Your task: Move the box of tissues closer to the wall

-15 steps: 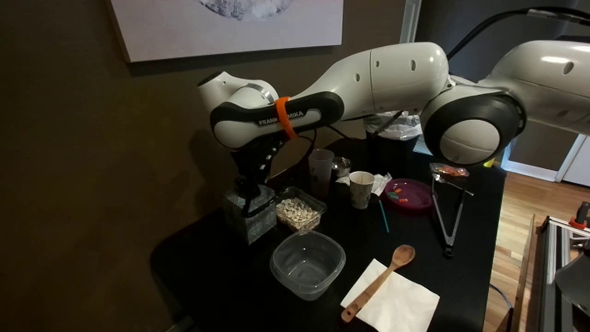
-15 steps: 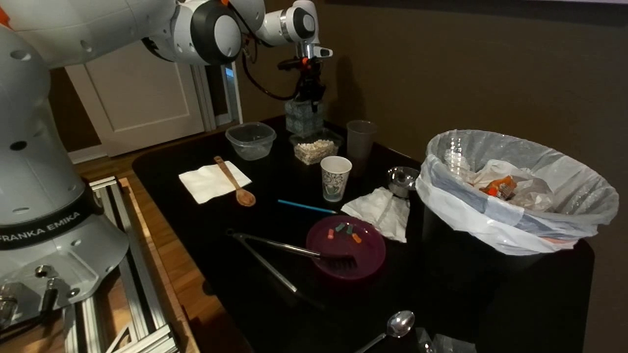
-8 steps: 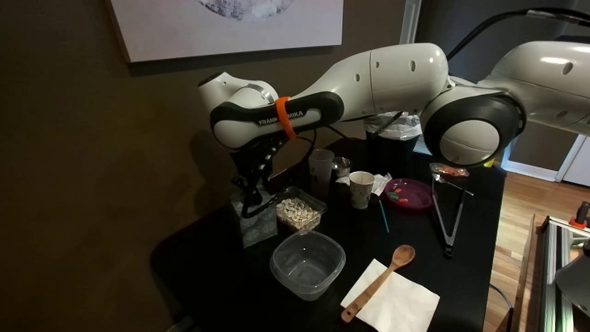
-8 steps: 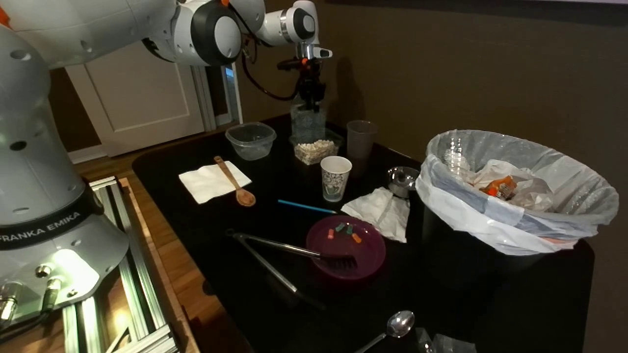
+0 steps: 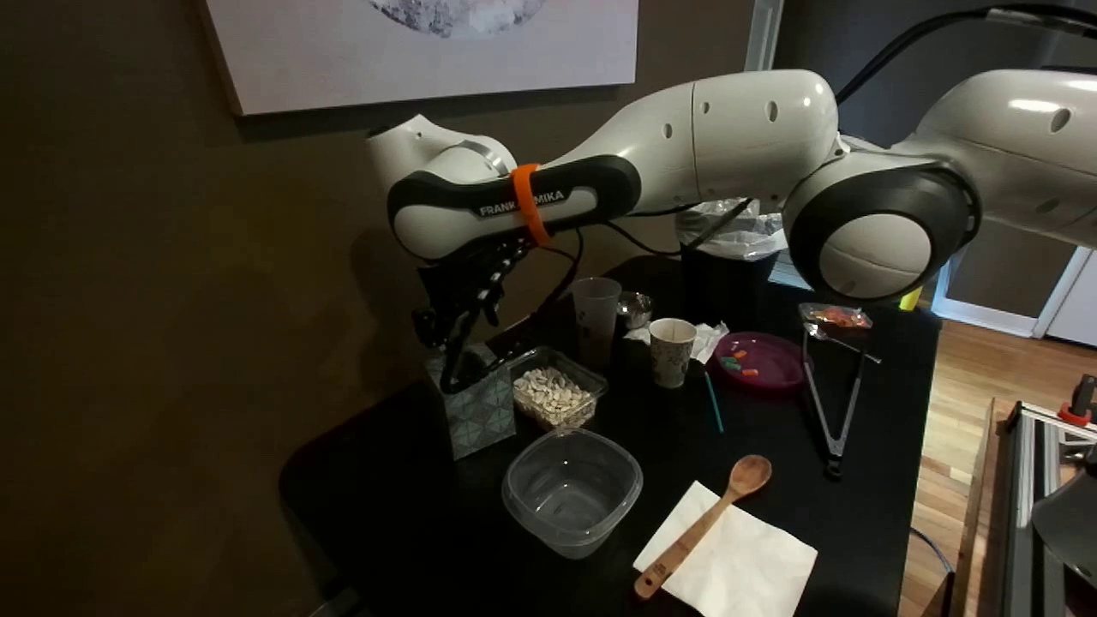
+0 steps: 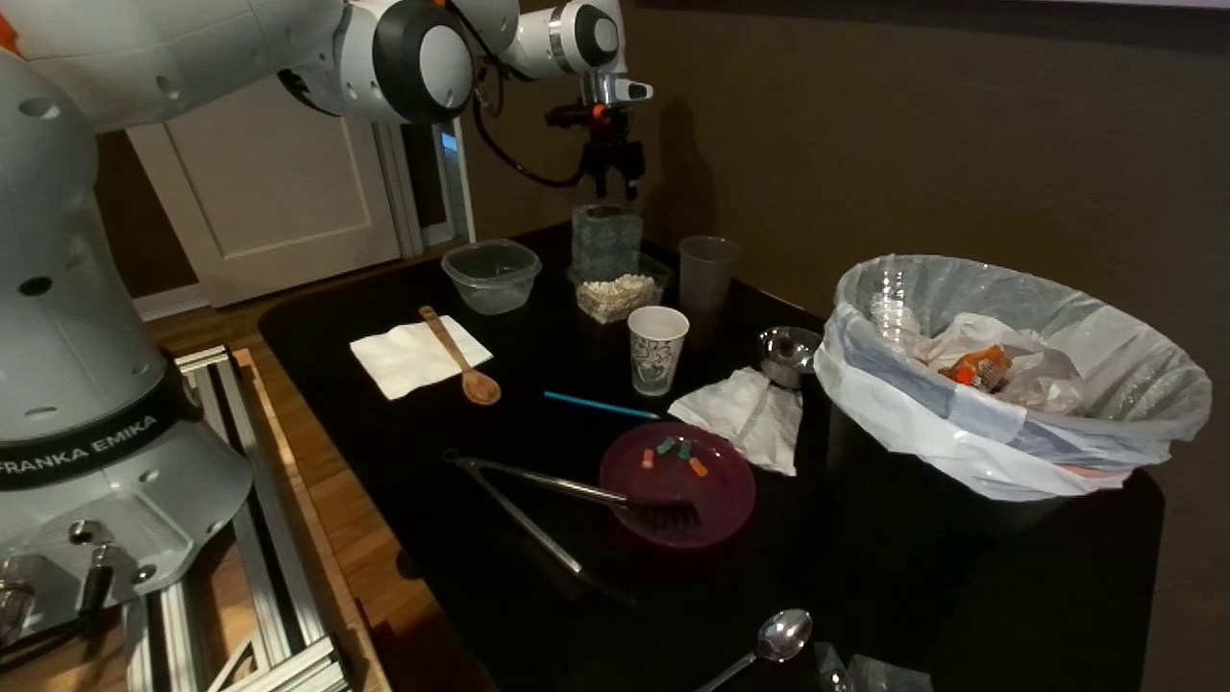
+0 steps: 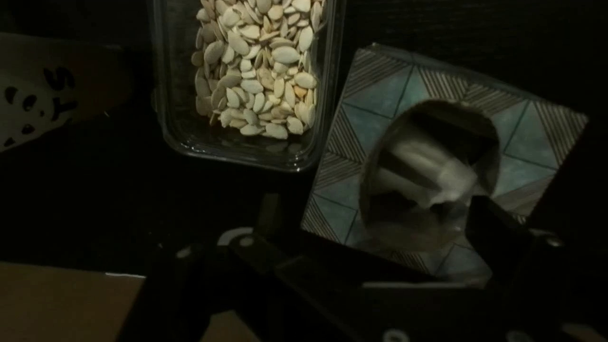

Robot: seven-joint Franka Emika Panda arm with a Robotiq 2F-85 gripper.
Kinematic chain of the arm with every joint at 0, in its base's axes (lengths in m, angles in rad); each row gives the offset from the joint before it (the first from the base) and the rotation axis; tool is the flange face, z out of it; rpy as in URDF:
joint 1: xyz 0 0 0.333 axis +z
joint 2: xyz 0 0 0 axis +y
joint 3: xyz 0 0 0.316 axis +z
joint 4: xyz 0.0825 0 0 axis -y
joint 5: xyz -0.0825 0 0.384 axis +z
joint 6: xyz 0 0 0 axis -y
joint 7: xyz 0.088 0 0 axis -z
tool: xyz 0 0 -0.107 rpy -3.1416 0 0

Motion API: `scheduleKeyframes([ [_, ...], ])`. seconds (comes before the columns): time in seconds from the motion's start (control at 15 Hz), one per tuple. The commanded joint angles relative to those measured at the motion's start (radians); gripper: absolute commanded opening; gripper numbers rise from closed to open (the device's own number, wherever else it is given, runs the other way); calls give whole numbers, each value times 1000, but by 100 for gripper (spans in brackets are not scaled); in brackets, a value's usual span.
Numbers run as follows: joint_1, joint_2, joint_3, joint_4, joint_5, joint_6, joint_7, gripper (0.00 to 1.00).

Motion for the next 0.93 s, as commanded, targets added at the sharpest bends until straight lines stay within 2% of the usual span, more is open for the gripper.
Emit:
scheduleKeyframes([
  [0.0,7,-32,2,0,7,62,8,100],
  [0.33,58,-46,-7,1,-29,160,-83,100],
  [0.47,92,-38,-14,1,-41,201,-70,100],
  [0.67,123,-29,-17,-3,-27,226,57,100],
  [0.87,140,-21,-13,-3,4,239,254,100],
])
